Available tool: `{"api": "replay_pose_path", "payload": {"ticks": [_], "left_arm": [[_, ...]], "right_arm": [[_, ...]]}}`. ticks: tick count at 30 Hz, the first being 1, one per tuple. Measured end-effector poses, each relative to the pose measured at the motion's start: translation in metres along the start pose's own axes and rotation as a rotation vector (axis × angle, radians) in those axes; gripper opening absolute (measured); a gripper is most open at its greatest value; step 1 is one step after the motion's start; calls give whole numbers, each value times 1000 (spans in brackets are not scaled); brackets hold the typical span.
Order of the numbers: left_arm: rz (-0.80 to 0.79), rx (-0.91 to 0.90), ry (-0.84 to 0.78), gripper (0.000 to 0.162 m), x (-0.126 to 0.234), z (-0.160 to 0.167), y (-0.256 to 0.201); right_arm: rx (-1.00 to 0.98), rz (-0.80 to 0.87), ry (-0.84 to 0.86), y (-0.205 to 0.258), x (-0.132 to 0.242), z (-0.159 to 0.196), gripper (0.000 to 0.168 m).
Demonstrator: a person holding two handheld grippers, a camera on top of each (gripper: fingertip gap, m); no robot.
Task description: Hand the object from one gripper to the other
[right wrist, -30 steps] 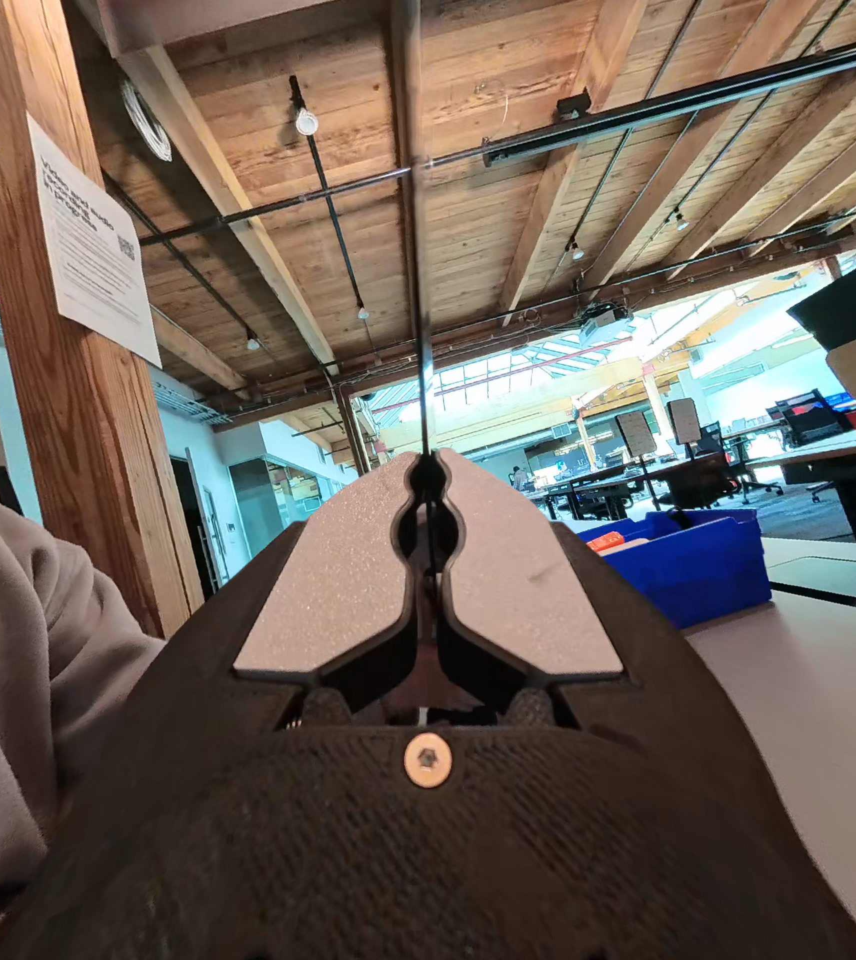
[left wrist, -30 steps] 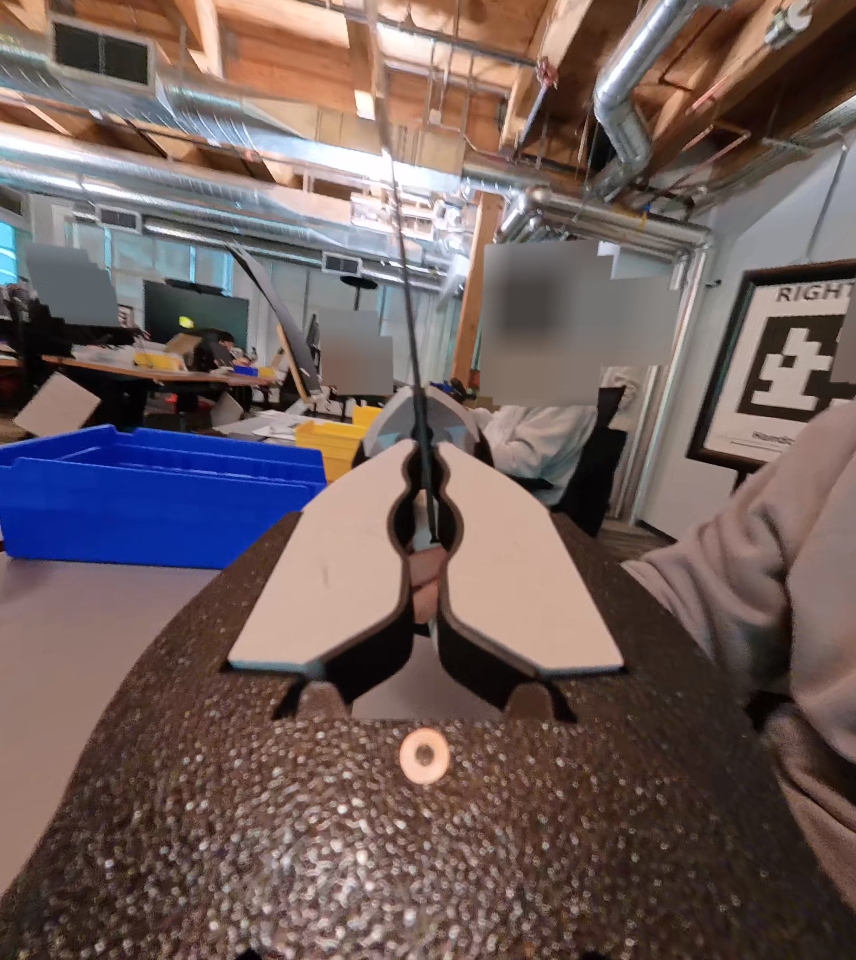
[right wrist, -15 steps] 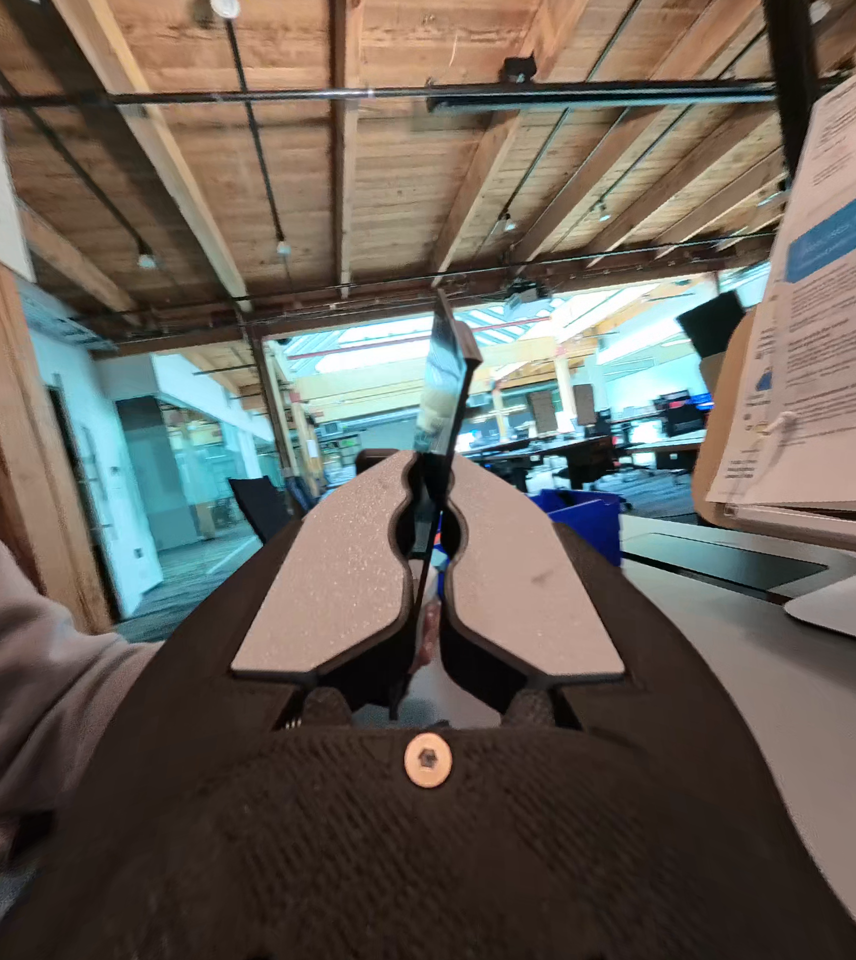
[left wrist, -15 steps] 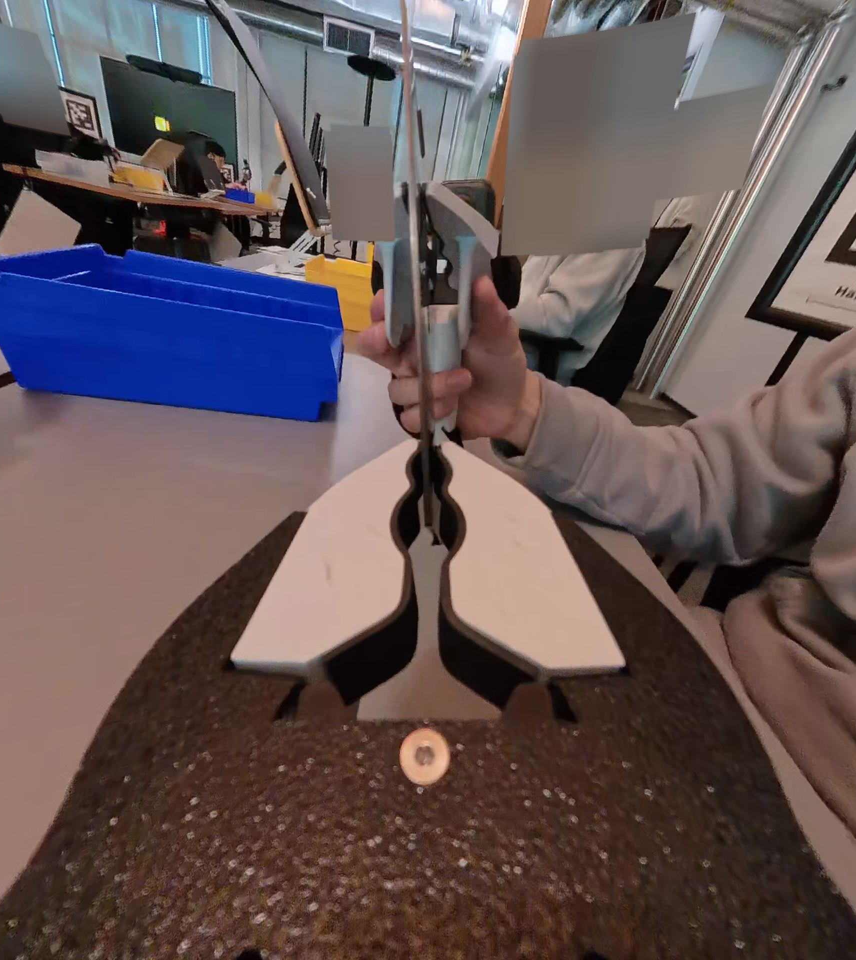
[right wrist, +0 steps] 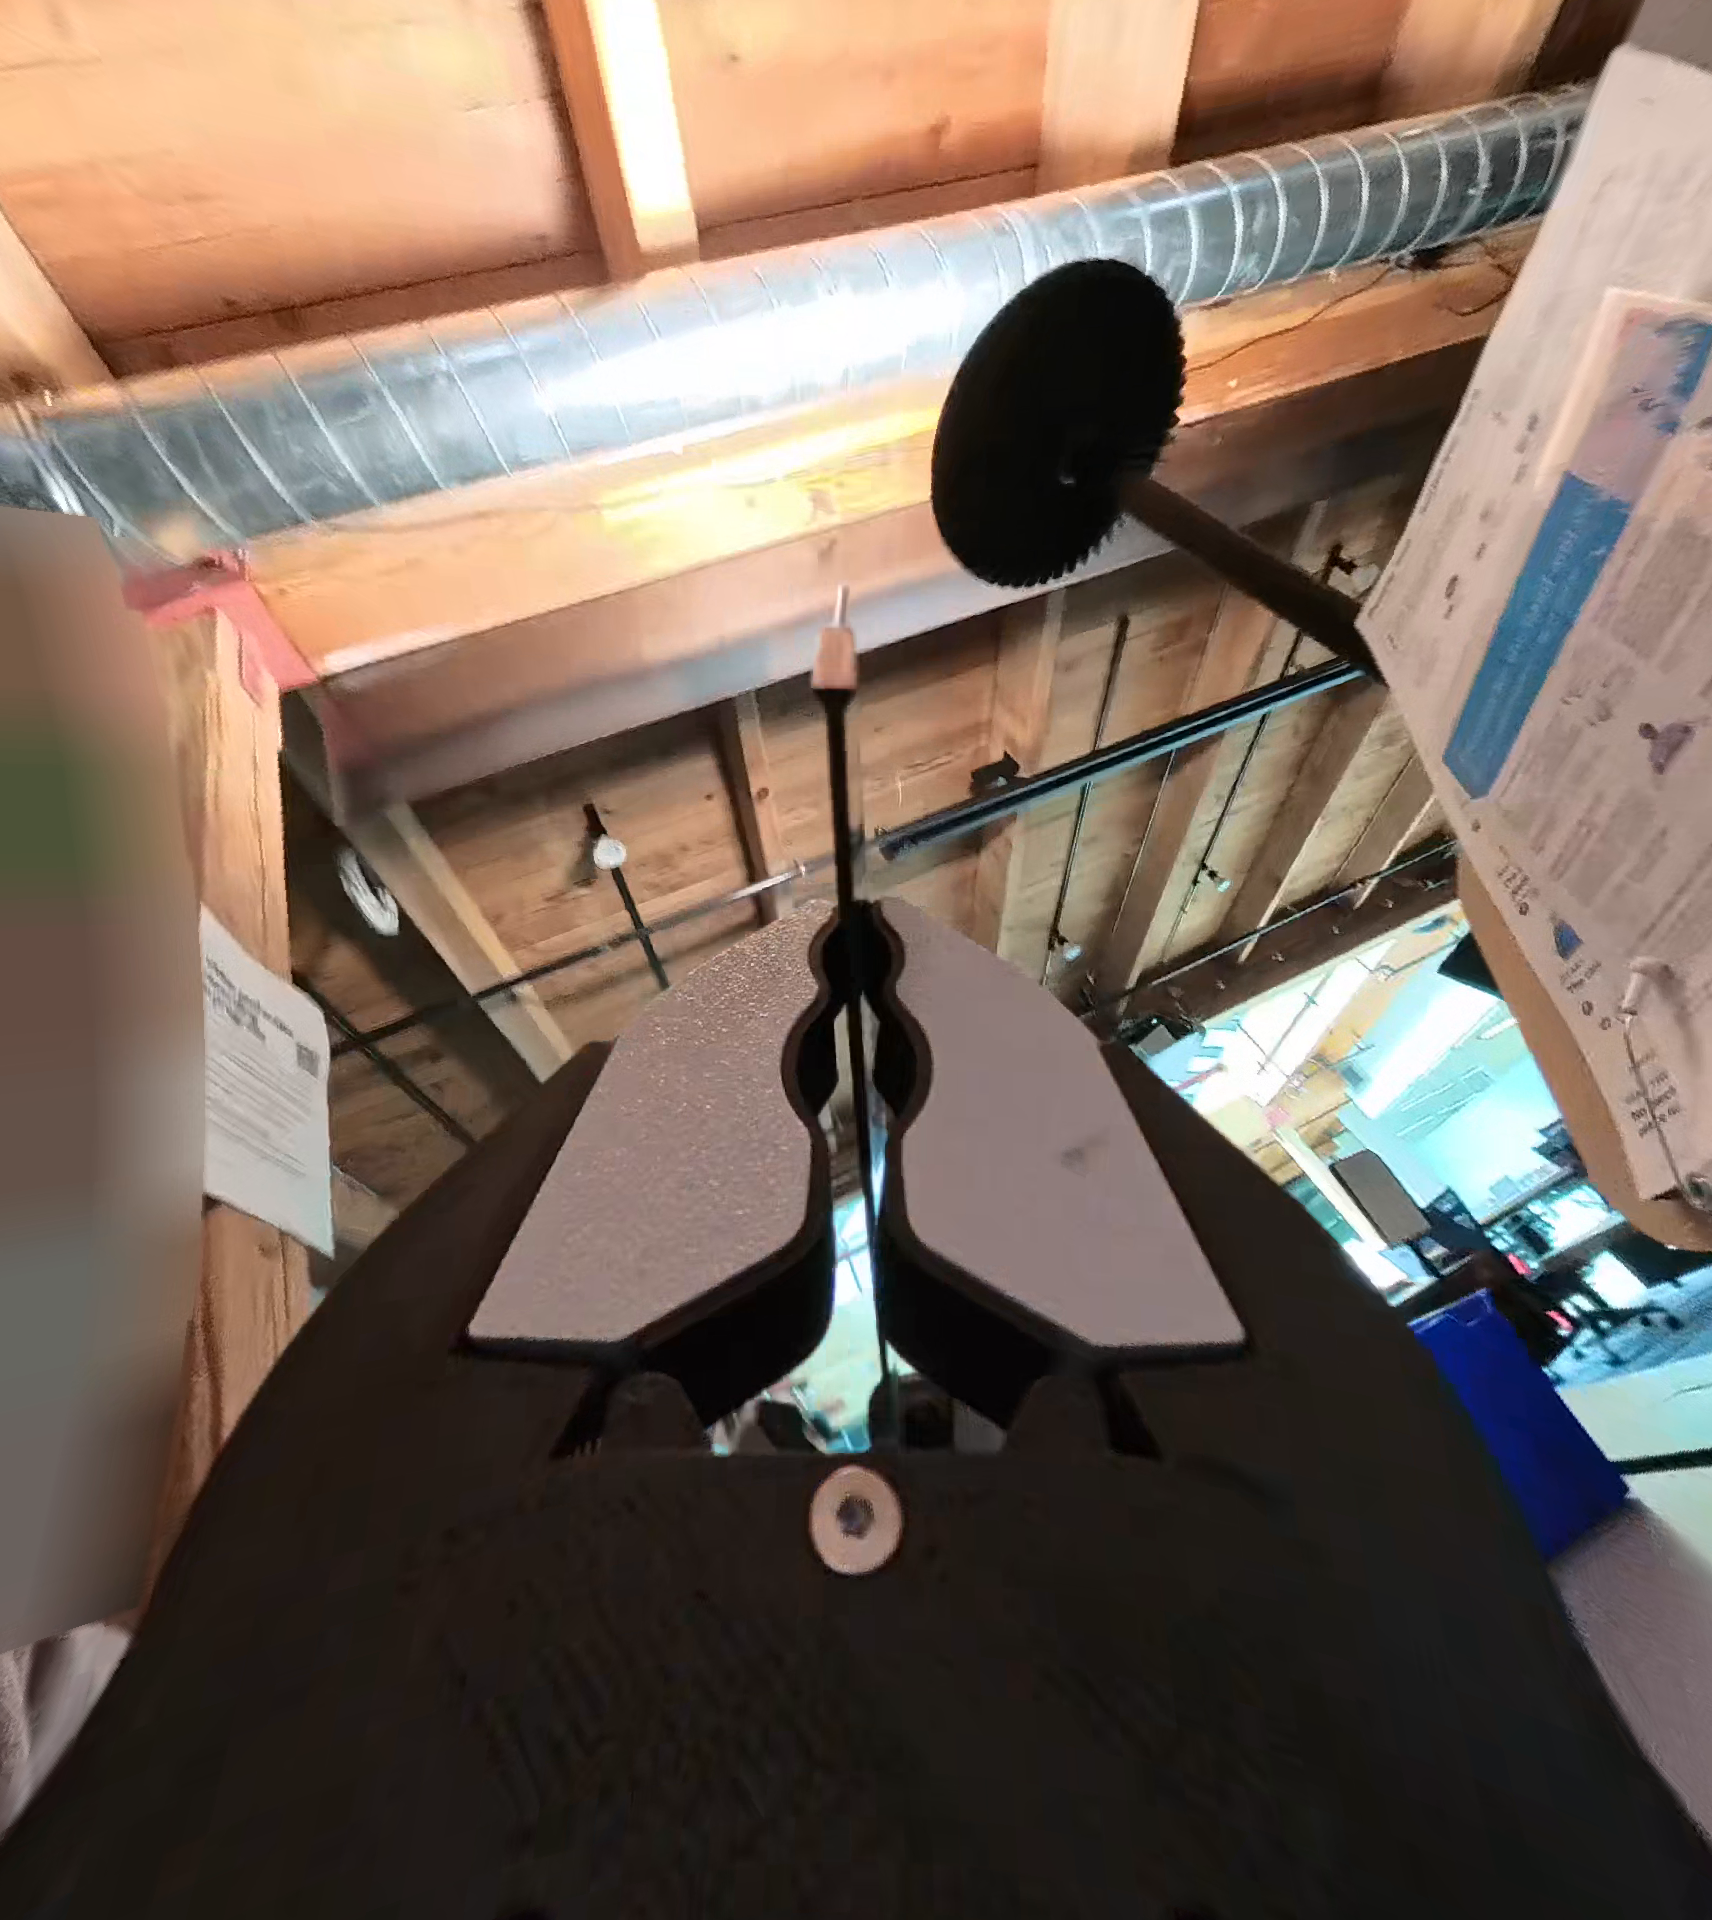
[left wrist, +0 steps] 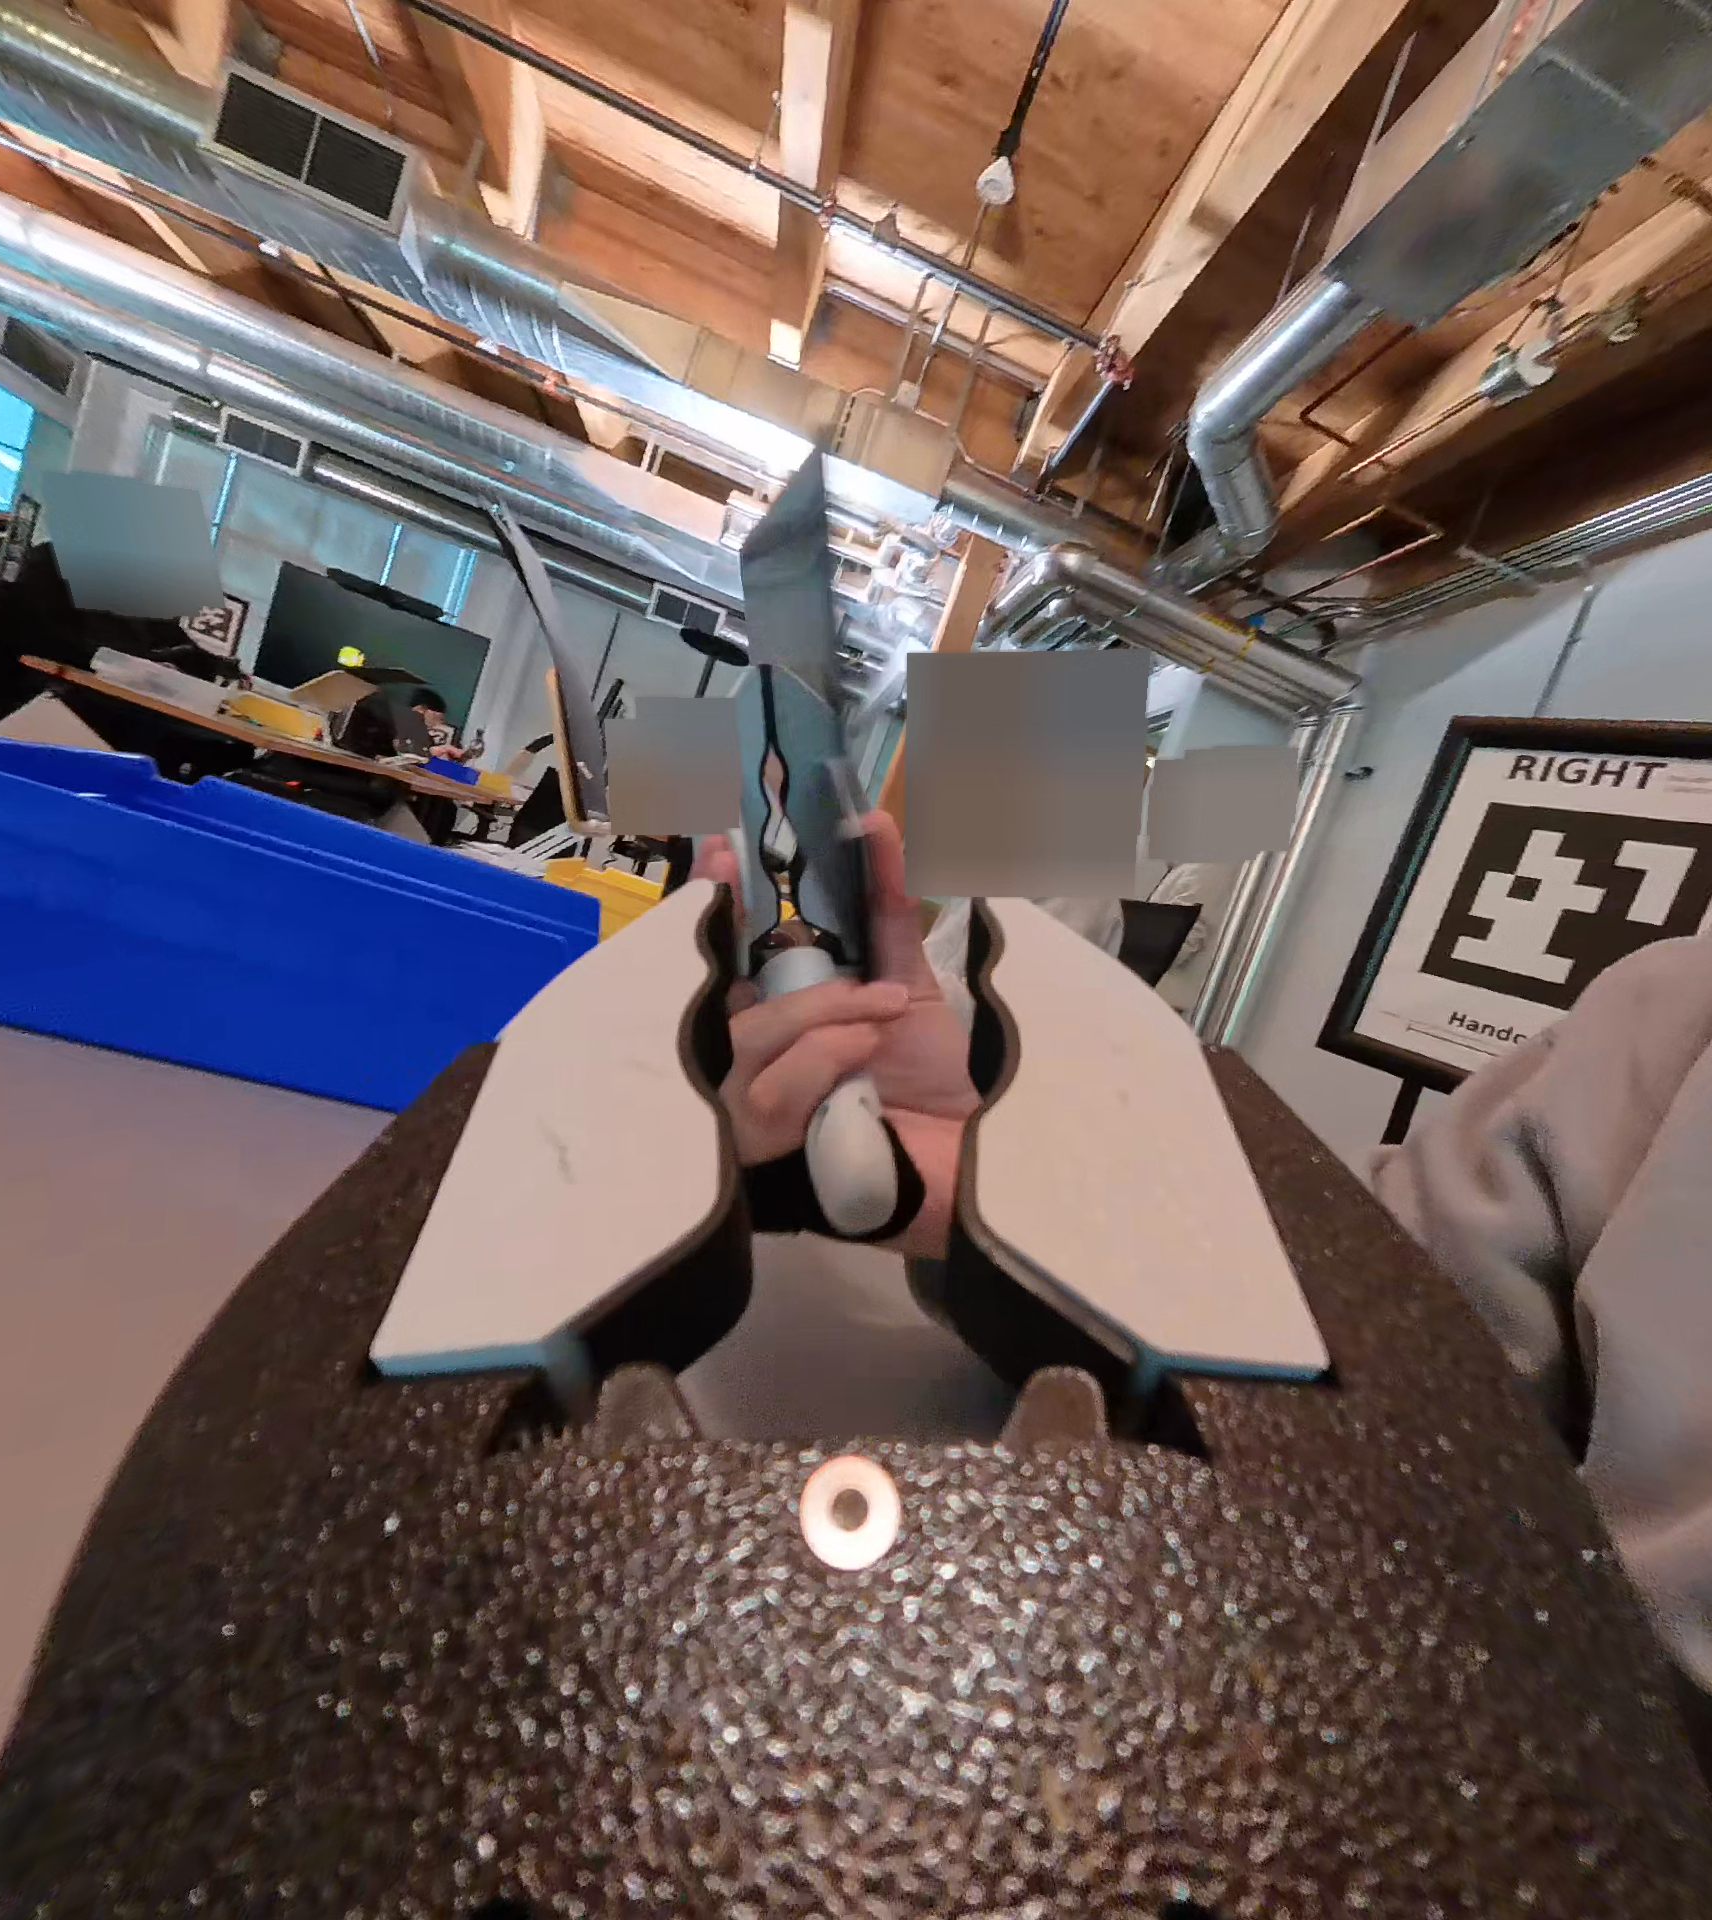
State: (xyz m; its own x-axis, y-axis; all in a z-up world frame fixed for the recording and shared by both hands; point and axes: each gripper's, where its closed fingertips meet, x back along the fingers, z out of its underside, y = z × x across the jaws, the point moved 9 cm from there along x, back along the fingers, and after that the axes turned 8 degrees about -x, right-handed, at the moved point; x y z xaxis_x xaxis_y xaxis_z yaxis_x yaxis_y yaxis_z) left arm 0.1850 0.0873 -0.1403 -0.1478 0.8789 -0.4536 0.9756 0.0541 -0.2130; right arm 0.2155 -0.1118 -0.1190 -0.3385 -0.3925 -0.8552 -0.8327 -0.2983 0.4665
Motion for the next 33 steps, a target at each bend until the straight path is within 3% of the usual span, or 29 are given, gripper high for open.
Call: {"api": "replay_pose_path", "payload": {"ticks": [3, 6, 11, 14, 16, 19, 24, 29, 33], "left_arm": [[-32, -52, -5, 33, -11, 7, -5], [-93, -73, -97, 2, -7, 4, -4], [-102, -79, -87, 1, 5, -7, 4], [-120, -141, -26, 2, 17, -22, 7], [-146, -174, 30, 2, 29, -31, 10], [-148, -206, 208, 1, 43, -38, 13], [-93, -196, 348, 1, 51, -38, 10], [-84, -184, 243, 2, 57, -46, 10], [-104, -187, 40, 11, 58, -50, 9]], "right_arm": [[66, -16, 47, 5, -4, 6, 2], [118, 6, 106, 6, -6, 9, 2], [139, 48, 185, 3, -9, 12, 4], [280, 148, 212, 4, -9, -1, 41], [414, 238, 333, 2, -9, -11, 46], [546, 244, 648, 2, -8, -15, 48], [582, 203, 862, 1, -1, -10, 16], [367, 107, 913, 4, -4, -5, 3], [249, 36, 810, 7, -9, 4, 2]]}}
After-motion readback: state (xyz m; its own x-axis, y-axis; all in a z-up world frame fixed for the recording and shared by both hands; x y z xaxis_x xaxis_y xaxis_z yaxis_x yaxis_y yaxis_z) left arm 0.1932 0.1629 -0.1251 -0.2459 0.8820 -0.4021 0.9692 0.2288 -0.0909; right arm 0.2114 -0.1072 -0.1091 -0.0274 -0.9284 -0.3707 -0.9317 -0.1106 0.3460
